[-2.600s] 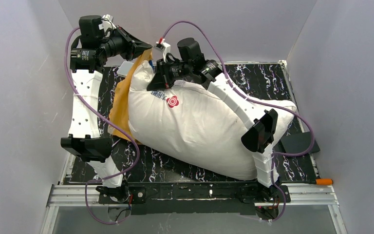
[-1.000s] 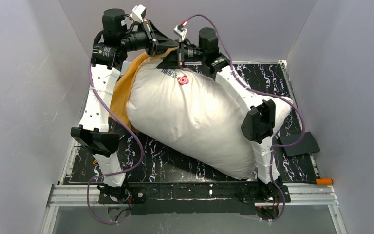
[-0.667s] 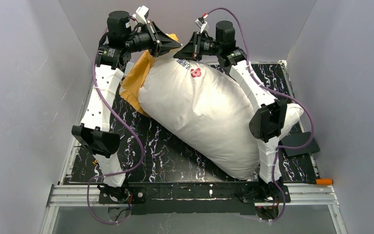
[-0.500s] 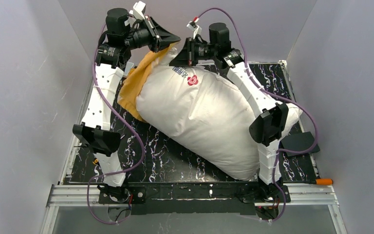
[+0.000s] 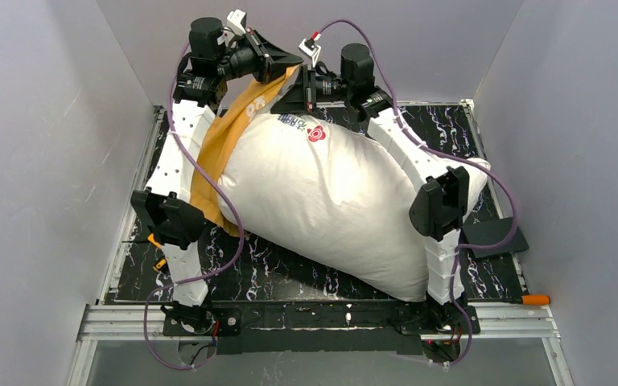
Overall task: Put the pillow into the pillowcase
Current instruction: Stuff the pillow into the pillowcase.
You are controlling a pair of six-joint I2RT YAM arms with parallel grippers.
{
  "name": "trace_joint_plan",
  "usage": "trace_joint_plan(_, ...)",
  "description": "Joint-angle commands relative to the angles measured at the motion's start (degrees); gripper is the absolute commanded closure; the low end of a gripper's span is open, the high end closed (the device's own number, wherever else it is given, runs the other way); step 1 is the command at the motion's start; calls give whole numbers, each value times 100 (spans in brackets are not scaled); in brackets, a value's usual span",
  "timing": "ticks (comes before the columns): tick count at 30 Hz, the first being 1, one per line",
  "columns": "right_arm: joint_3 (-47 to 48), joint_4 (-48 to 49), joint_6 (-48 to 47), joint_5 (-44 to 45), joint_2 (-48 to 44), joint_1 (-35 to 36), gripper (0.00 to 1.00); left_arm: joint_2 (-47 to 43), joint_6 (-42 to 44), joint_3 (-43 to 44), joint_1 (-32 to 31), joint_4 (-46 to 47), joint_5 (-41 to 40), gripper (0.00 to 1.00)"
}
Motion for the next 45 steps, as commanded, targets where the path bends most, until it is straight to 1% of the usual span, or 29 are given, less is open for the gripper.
trace_joint_plan(1, 377, 2856, 2004, -145, 260, -109, 99, -884, 155, -324, -309, 221, 930, 100)
trace_joint_plan(3, 740, 2541, 1974, -154, 518, -116, 99, -1047, 344, -593, -342, 122, 1004, 100)
trace_joint_plan(5, 772, 2175, 1806, -167, 536, -120, 99, -1250, 724, -924, -332, -337, 770, 100)
trace_joint_plan(7, 526, 1336, 1112, -20, 323, -137, 97, -1445, 1234, -1277, -304, -836, 347, 100)
trace_joint_plan(9, 56, 602, 358, 232, -42, -189, 77, -1653, 1513, -1698, -272, -1097, -148, 100)
trace_joint_plan(11, -439, 100, -211, 386, -411, -252, 59, -1863, 1600, -2310, -225, -902, -438, 100)
trace_joint_plan(12, -615, -163, -474, 440, -568, -287, 51, -1939, 1570, -2563, -195, -702, -503, 100)
trace_joint_plan(15, -798, -1087, -1408, 736, -888, -426, 36, -2029, 1387, -3083, -138, -217, -561, 100)
trace_joint_plan(17, -586, -2006, -2146, 1060, -951, -527, 26, -1954, 1321, -3027, -125, -126, -550, 100)
trace_joint_plan(18, -415, -2309, -2465, 1232, -939, -549, 22, -1860, 1295, -2909, -125, -117, -513, 100)
trace_joint_plan(20, -216, -2568, -2930, 1295, -837, -555, 13, -1729, 1275, -2631, -123, -108, -431, 100)
trace_joint_plan(22, -156, -2472, -2985, 1067, -647, -556, 5, -1608, 1268, -2301, -118, -224, -426, 100)
trace_joint_plan(23, -99, -2391, -2951, 894, -541, -537, 2, -1551, 1240, -2158, -112, -241, -432, 100)
trace_joint_plan(25, 1, -2187, -2854, 651, -300, -439, 2, -1474, 1081, -1922, -87, -194, -441, 100)
trace_joint_plan(27, 96, -2110, -2787, 620, -102, -265, 2, -1415, 891, -1722, -62, -116, -468, 100)
trace_joint_plan(29, 99, -1863, -2515, 522, 117, -70, 2, -1347, 686, -1557, -25, 46, -441, 100)
trace_joint_plan(31, 204, -1618, -2234, 492, 351, 116, 2, -1282, 532, -1381, 30, 136, -405, 100)
trace_joint_plan(32, 311, -1464, -1993, 472, 488, 191, 4, -1255, 491, -1305, 65, 115, -400, 100)
trace_joint_plan(33, 506, -1272, -1708, 405, 644, 233, 8, -1231, 453, -1252, 129, 92, -374, 100)
trace_joint_plan(34, 773, -1103, -1419, 341, 792, 246, 21, -1230, 404, -1246, 232, 122, -326, 100)
trace_joint_plan(35, 1046, -1068, -1209, 263, 934, 252, 37, -1250, 335, -1277, 360, 147, -299, 100)
trace_joint_plan(36, 1266, -988, -1028, 118, 1025, 249, 61, -1283, 286, -1325, 490, 177, -313, 100)
trace_joint_plan(37, 1350, -958, -896, 23, 1057, 245, 94, -1318, 230, -1367, 633, 167, -351, 100)
trace_joint_plan(38, 1330, -977, -879, 10, 981, 251, 99, -1341, 195, -1378, 752, 117, -390, 100)
trace_joint_plan(40, 955, -817, -879, -25, 634, 255, 99, -1281, 156, -1268, 973, -2, -410, 100)
trace_joint_plan(42, 552, -660, -812, -159, 270, 253, 99, -1125, 221, -982, 1019, -85, -396, 100)
trace_joint_plan(45, 378, -473, -690, -518, -106, 293, 99, -817, 353, -436, 1021, -437, -366, 100)
